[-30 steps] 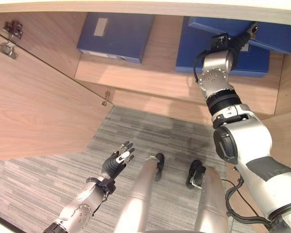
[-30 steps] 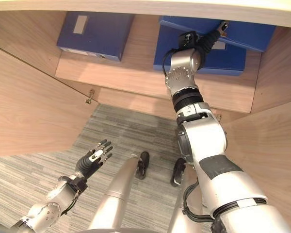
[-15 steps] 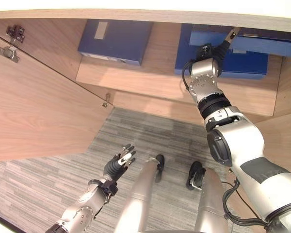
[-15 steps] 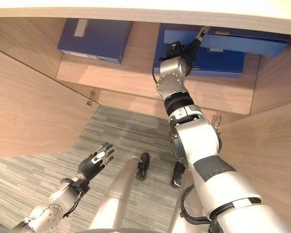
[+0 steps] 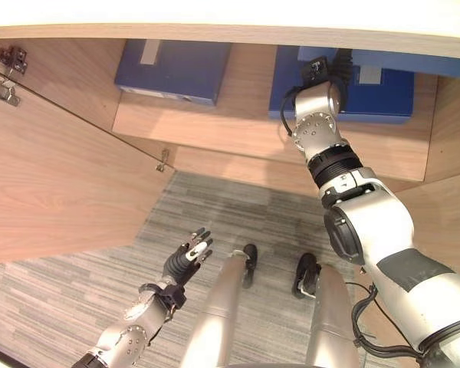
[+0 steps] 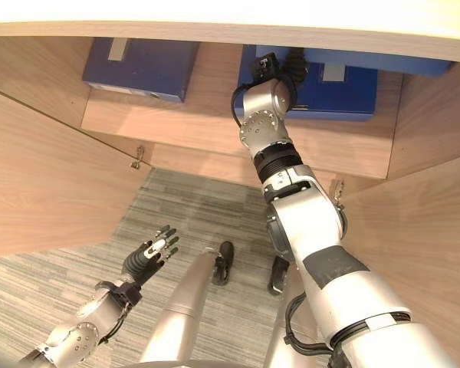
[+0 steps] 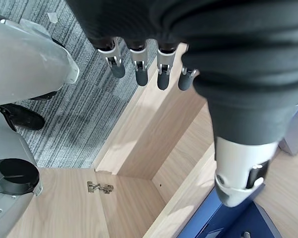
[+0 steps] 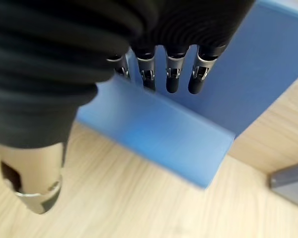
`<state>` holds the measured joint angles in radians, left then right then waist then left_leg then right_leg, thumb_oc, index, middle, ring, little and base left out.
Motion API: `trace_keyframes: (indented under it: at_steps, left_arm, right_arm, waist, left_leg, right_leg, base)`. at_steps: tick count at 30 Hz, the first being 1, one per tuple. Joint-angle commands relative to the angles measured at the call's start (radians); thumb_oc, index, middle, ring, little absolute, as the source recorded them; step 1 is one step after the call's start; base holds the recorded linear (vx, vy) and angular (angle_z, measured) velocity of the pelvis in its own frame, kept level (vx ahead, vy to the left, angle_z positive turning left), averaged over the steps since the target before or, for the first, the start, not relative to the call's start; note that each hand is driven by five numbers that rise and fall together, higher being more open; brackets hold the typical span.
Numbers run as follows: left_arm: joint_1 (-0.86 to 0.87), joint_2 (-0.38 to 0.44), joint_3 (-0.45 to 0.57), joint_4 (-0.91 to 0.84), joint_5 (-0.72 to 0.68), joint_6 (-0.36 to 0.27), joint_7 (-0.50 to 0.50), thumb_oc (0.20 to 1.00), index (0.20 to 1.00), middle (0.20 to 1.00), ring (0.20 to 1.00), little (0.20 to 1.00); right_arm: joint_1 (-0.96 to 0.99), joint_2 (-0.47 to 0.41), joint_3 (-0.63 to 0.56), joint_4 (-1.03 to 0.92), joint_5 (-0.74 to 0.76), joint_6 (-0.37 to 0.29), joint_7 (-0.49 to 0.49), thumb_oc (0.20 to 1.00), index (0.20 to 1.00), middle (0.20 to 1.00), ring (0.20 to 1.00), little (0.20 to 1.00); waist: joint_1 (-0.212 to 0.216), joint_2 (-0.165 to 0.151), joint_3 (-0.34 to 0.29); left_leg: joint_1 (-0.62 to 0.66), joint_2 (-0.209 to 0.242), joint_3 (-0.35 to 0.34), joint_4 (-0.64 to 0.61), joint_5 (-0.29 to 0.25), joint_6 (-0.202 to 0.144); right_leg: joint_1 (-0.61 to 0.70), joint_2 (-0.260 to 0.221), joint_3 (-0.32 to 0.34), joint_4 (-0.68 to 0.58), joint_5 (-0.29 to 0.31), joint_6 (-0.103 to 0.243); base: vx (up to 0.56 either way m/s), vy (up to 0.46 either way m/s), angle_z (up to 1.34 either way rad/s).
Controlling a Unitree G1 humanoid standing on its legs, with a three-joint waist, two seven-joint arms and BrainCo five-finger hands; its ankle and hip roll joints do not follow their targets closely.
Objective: Put the empty folder in the office cabinet
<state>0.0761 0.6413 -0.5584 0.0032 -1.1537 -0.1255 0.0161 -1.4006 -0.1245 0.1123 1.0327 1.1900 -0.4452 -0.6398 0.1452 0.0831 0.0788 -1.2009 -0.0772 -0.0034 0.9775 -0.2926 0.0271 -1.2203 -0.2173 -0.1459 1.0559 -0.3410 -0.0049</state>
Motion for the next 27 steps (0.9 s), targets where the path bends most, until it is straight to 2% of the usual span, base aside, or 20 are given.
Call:
trace_keyframes:
  at_steps: [1, 9, 27]
  left_arm:
    - [-0.015, 0.087, -0.010, -0.043, -0.024, -0.035, 0.007, 1.000, 1.000, 1.000, 1.000, 1.000]
    - [-0.004, 0.084, 0.004, -0.044, -0.014, -0.028, 0.030, 1.000, 1.000, 1.000, 1.000, 1.000]
    - [0.002, 0.037, -0.005, -0.043, -0.040, -0.033, 0.084, 1.000, 1.000, 1.000, 1.000, 1.000]
  right_arm:
    - [-0.089, 0.012, 0.038, -0.155, -0.090, -0.014, 0.018, 1.000, 1.000, 1.000, 1.000, 1.000]
    - [0.023, 0.104, 0.088, -0.310, -0.183, 0.026, 0.025, 1.000, 1.000, 1.000, 1.000, 1.000]
    - [0.165, 0.221, 0.042, -0.272, -0.102, 0.023, 0.010, 1.000, 1.000, 1.000, 1.000, 1.000]
  waist:
    - [0.013, -0.044, 0.025]
    - [0.005, -0.045, 0.038]
    - [-0.007, -0.041, 0.060]
  left_leg:
    - [-0.006, -0.001, 0.007, -0.074, -0.017, 0.041]
    - [-0.012, 0.003, 0.009, -0.068, -0.011, 0.042]
    - [-0.023, 0.004, 0.022, -0.070, -0.012, 0.045]
  right_leg:
    - [0.048, 0.021, -0.006, -0.056, 0.011, 0.022]
    - [0.040, 0.024, -0.002, -0.051, 0.013, 0.016]
    - [0.026, 0.029, 0.003, -0.051, 0.019, 0.011]
  base:
    - [0.00, 0.000, 0.00]
    - [0.00, -0.003, -0.02]
    - [0.00, -0.001, -0.01]
